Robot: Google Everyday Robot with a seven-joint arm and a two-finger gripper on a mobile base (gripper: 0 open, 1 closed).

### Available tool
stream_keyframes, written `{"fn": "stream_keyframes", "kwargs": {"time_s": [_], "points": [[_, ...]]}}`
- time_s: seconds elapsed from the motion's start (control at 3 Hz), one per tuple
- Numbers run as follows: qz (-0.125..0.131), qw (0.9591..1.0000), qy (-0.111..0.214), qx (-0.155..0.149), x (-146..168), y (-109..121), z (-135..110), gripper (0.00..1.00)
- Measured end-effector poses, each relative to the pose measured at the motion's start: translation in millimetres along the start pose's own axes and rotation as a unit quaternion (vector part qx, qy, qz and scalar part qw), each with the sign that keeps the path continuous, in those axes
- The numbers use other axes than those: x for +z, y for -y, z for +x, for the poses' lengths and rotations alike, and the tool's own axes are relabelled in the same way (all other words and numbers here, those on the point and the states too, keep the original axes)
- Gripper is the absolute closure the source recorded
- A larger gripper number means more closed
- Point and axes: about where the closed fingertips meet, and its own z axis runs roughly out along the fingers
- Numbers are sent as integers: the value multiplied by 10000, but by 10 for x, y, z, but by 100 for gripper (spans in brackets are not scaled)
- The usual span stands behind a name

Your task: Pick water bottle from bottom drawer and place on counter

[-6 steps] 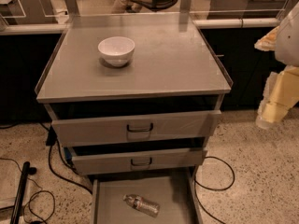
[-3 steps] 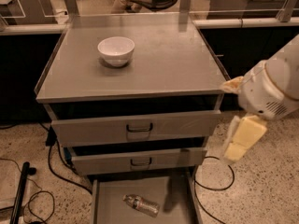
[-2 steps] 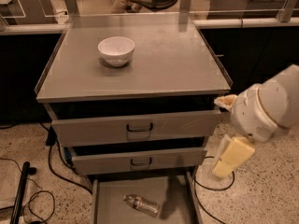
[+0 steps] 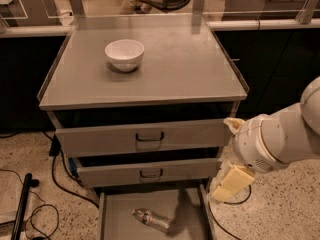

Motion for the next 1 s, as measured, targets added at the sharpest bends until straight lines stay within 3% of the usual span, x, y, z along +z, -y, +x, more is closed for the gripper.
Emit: {"fn": "stream_keyframes", "kwargs": {"time_s": [0.33,0.67,1.0], "points": [[0,10000,0,0,0,0,0,0],[-255,9997,4,68,353,-87,76,0],[-385,9989,-165,194,773,-120,343,0]]}}
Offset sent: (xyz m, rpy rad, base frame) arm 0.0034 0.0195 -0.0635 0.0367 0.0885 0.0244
